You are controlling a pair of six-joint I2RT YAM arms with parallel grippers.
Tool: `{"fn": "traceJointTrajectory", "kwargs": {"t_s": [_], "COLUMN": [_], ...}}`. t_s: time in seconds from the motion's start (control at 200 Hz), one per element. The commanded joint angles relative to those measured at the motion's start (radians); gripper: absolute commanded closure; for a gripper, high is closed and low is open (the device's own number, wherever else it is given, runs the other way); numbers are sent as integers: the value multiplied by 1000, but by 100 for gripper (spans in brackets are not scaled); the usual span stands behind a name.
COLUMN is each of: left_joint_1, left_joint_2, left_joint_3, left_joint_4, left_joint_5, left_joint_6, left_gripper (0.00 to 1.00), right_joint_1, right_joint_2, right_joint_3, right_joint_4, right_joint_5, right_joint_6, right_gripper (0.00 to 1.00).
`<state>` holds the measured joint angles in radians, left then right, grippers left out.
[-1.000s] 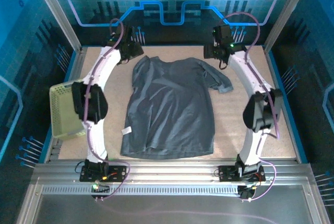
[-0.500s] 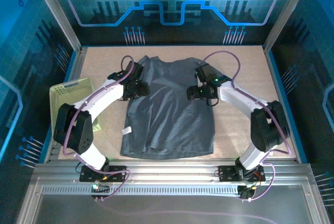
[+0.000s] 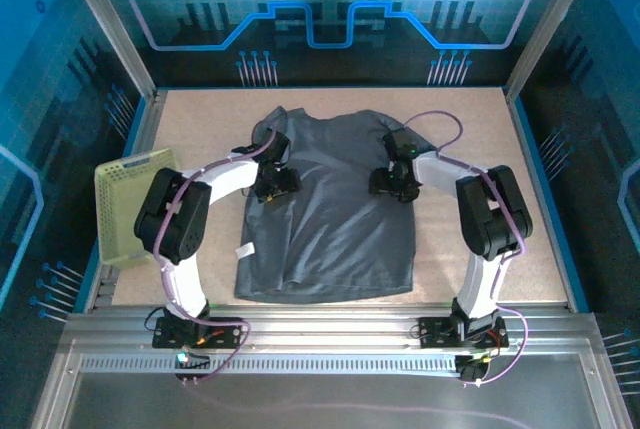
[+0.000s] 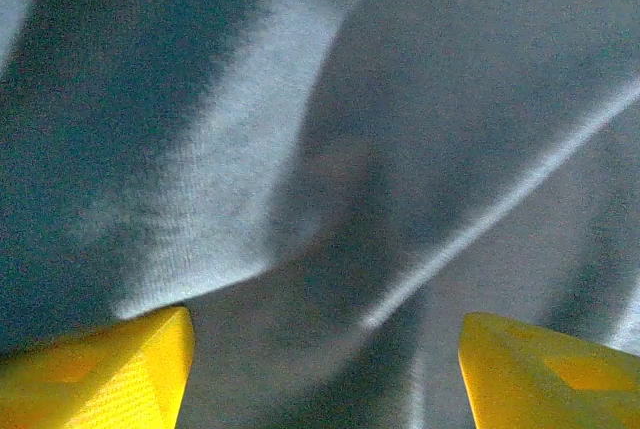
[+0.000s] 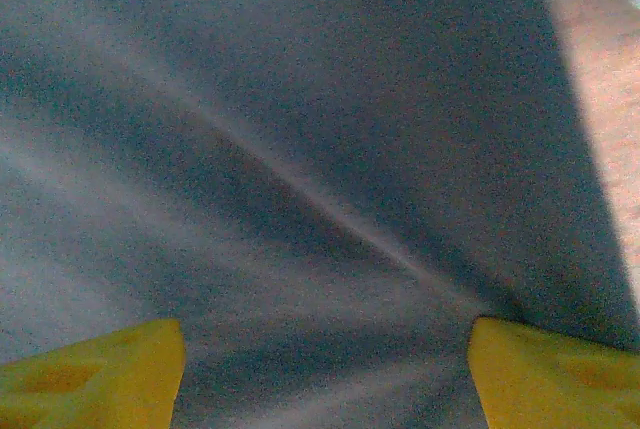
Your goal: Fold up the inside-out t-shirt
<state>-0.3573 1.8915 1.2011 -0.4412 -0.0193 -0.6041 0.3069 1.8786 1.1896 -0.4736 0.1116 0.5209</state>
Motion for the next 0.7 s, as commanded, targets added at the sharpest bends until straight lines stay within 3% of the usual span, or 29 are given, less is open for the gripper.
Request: {"fn": "traceJointTrajectory", "kwargs": {"t_s": [0.0,0.165,0.345,0.535,0.695], "left_joint_1": [-9,-23,-119,-400,-618], "left_joint_2": [49,67,-99,-287,-342], "left_joint_3": [3,40,52,-45,-126], "left_joint_4": [51,52,-79,-198,-265], "left_joint_5": [58,61,-115,-290,-282], "left_joint_6": [-41,-50,62,217,175], "left_gripper": [29,29,19,14,14], "right_joint_1": [-74,-144,-106,-46,44], "right_joint_2": [40,59,-94,-331,-508], "right_joint_3": [42,99,97,-21,-147], "right_joint_4": [-53,-46,-83,-128,-180], "right_joint_5": [50,13,46,36,72], "right_joint_6": [39,18,-44,-84,-69], "right_gripper": [23,25,22,19,17]}}
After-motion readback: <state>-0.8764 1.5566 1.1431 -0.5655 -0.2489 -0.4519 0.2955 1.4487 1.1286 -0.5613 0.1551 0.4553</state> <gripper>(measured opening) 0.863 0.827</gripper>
